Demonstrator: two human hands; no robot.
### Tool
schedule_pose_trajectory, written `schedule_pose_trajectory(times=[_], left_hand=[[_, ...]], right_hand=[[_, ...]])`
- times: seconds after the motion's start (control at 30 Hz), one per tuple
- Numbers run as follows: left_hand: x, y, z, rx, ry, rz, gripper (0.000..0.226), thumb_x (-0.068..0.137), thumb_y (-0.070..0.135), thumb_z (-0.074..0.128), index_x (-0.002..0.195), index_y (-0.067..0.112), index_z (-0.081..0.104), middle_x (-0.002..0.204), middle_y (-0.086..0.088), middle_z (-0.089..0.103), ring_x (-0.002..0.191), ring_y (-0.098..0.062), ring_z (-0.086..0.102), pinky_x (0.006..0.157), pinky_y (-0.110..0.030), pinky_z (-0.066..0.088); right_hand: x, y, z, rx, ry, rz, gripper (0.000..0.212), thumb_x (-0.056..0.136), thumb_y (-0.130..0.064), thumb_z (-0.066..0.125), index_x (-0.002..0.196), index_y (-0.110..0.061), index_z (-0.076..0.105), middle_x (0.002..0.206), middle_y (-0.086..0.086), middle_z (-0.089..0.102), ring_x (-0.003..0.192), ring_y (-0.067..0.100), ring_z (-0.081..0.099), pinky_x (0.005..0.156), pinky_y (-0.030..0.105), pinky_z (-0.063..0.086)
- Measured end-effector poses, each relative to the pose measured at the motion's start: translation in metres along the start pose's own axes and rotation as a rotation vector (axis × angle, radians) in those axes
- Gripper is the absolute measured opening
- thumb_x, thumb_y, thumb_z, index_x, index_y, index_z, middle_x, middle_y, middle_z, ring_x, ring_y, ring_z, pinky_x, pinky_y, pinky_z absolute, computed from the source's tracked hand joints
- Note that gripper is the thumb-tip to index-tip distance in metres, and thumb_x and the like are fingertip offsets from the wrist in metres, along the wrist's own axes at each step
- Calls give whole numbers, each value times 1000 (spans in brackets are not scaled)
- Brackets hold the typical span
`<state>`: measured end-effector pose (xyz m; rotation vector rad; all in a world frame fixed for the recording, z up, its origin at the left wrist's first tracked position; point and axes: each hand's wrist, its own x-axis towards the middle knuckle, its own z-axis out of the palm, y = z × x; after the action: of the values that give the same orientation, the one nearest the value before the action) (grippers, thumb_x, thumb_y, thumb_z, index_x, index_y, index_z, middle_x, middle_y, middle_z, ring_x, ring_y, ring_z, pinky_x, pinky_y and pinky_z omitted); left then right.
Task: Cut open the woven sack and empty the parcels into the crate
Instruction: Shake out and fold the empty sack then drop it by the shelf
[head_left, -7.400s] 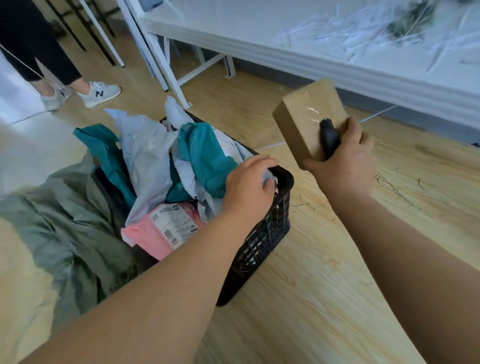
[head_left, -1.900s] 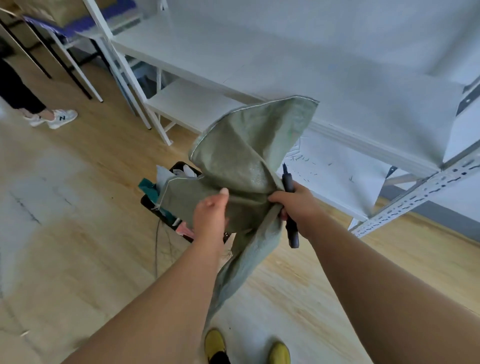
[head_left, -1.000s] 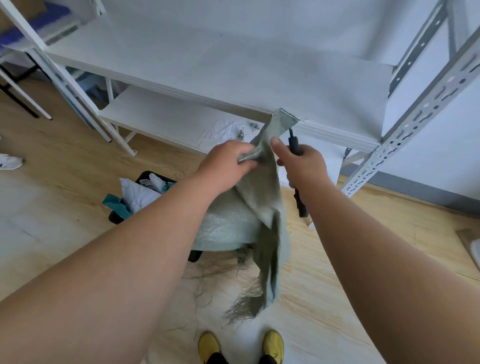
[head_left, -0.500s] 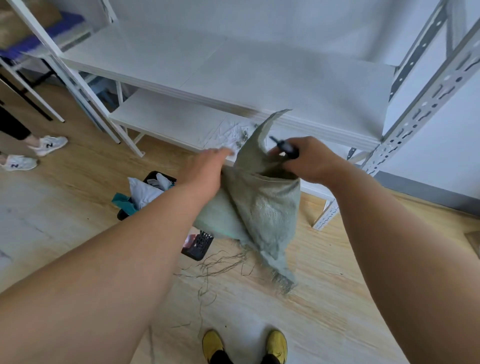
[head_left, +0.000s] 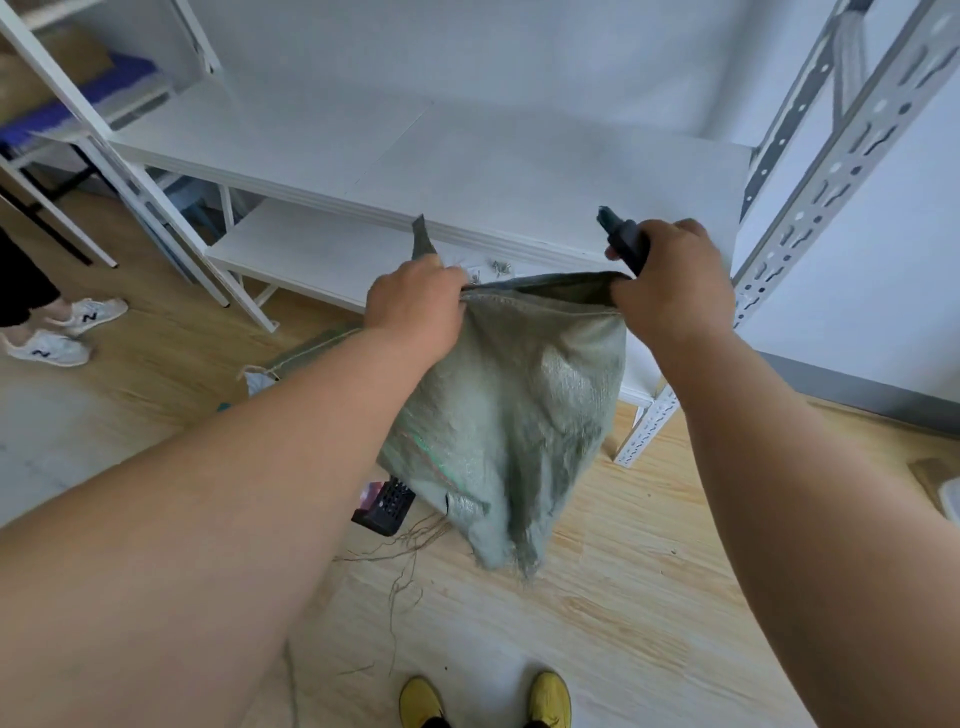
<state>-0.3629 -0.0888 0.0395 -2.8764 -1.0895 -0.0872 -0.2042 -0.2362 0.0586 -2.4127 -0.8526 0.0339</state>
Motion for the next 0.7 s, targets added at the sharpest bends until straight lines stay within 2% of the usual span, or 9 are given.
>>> schedule_pose_trajectory(times=[0.1, 0.17, 0.27, 0.37, 0.43, 0.5, 0.57, 0.63, 0.7], left_hand=[[0, 8, -1, -21, -154, -65, 22, 97, 35, 51, 102, 18, 64, 104, -7, 60, 98, -29, 59, 68, -33, 41], [0, 14, -6, -98, -124, -71, 21, 96, 36, 49, 100, 20, 64, 96, -4, 55, 96, -29, 59, 67, -32, 38], [-2, 22, -13, -186, -22, -7, 20, 96, 32, 48, 102, 23, 64, 92, -3, 53, 92, -30, 59, 64, -32, 37], [-6, 22, -20, -249, -40, 111, 17, 91, 42, 58, 94, 26, 62, 89, 0, 53, 88, -27, 57, 64, -31, 37], [-8, 17, -25, -179, -127, 149, 34, 82, 49, 67, 107, 27, 62, 95, 0, 53, 97, -25, 53, 70, -31, 36], [-7, 7, -26, 18, -147, 165, 48, 79, 48, 71, 120, 28, 60, 111, -4, 51, 113, -27, 45, 84, -35, 34], [-6, -2, -28, 160, -137, 148, 43, 79, 45, 72, 118, 29, 64, 118, -3, 48, 118, -27, 37, 96, -38, 28], [-5, -8, -29, 185, -153, 118, 24, 83, 44, 67, 103, 29, 66, 108, 0, 51, 116, -25, 41, 105, -41, 21], [-5, -12, -28, 78, -163, 85, 12, 92, 39, 56, 90, 28, 58, 83, 5, 52, 104, -23, 52, 112, -42, 14]], right_hand=[[-11, -17, -5, 142, 22, -176, 33, 77, -27, 74, 107, -18, 64, 116, 3, 54, 89, 24, 57, 73, 31, 44], [-24, -33, -1, 195, -123, -312, 36, 74, -31, 76, 107, -20, 65, 104, 1, 58, 91, 22, 57, 75, 31, 44], [-36, -38, 17, 116, -219, -284, 39, 77, -29, 72, 115, -28, 63, 106, -2, 63, 96, 23, 60, 71, 29, 43], [-34, -30, 23, 21, -129, -212, 12, 85, -23, 58, 97, -23, 61, 83, -2, 57, 81, 27, 59, 59, 28, 36], [-27, -25, 19, -17, -51, -183, 10, 88, -19, 53, 95, -20, 60, 79, -1, 53, 72, 27, 52, 54, 28, 33], [-21, -23, 13, -28, -8, -168, 9, 90, -18, 52, 97, -20, 58, 77, 1, 53, 68, 27, 49, 50, 27, 31], [-17, -20, 10, -27, -4, -125, 12, 90, -15, 50, 100, -20, 55, 74, 2, 54, 67, 28, 50, 50, 27, 34], [-13, -11, 8, -44, -8, -60, 15, 89, -12, 49, 101, -21, 53, 74, 2, 53, 67, 28, 51, 48, 25, 31], [-9, -2, 5, -70, -15, -27, 15, 90, -13, 50, 103, -19, 53, 80, 4, 55, 71, 29, 53, 48, 25, 30]])
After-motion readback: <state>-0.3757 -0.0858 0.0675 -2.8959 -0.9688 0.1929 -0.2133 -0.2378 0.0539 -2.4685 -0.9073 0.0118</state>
